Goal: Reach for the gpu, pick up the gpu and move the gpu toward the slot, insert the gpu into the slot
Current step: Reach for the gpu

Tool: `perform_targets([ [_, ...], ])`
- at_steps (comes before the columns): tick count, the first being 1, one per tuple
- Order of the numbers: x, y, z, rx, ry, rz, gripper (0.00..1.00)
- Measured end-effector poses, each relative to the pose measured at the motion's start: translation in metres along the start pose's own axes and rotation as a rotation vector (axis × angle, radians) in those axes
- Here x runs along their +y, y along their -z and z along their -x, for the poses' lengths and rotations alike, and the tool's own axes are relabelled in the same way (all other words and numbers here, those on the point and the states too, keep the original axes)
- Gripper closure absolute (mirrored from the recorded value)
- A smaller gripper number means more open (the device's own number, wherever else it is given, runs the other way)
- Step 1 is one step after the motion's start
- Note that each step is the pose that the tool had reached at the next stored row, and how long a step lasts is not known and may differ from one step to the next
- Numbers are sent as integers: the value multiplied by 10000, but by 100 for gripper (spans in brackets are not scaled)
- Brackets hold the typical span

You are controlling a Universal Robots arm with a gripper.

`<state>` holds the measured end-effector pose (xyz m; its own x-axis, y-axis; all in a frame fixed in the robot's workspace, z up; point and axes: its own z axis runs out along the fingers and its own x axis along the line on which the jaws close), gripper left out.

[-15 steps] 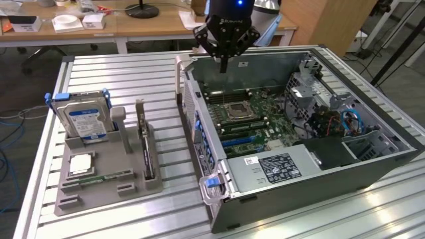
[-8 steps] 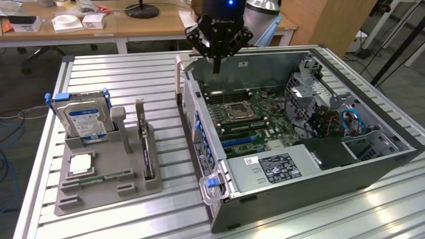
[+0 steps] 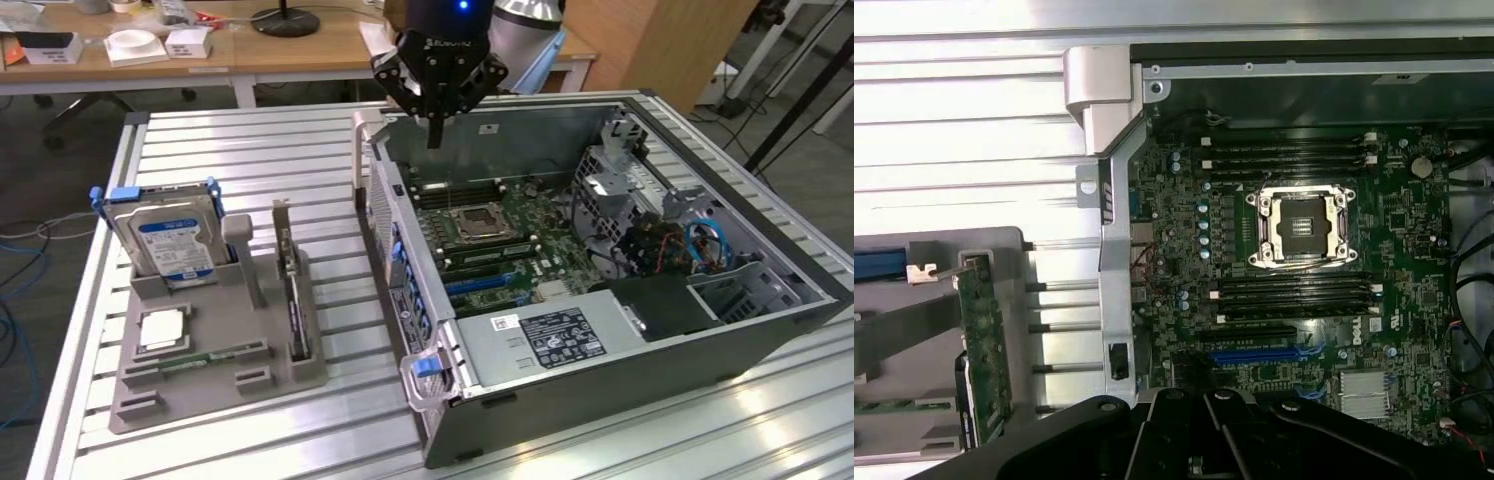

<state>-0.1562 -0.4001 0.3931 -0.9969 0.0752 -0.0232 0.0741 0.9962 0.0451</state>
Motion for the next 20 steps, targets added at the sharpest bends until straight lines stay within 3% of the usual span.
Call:
perform_targets([
  [20,-72,1,-256,0,-2,0,89],
])
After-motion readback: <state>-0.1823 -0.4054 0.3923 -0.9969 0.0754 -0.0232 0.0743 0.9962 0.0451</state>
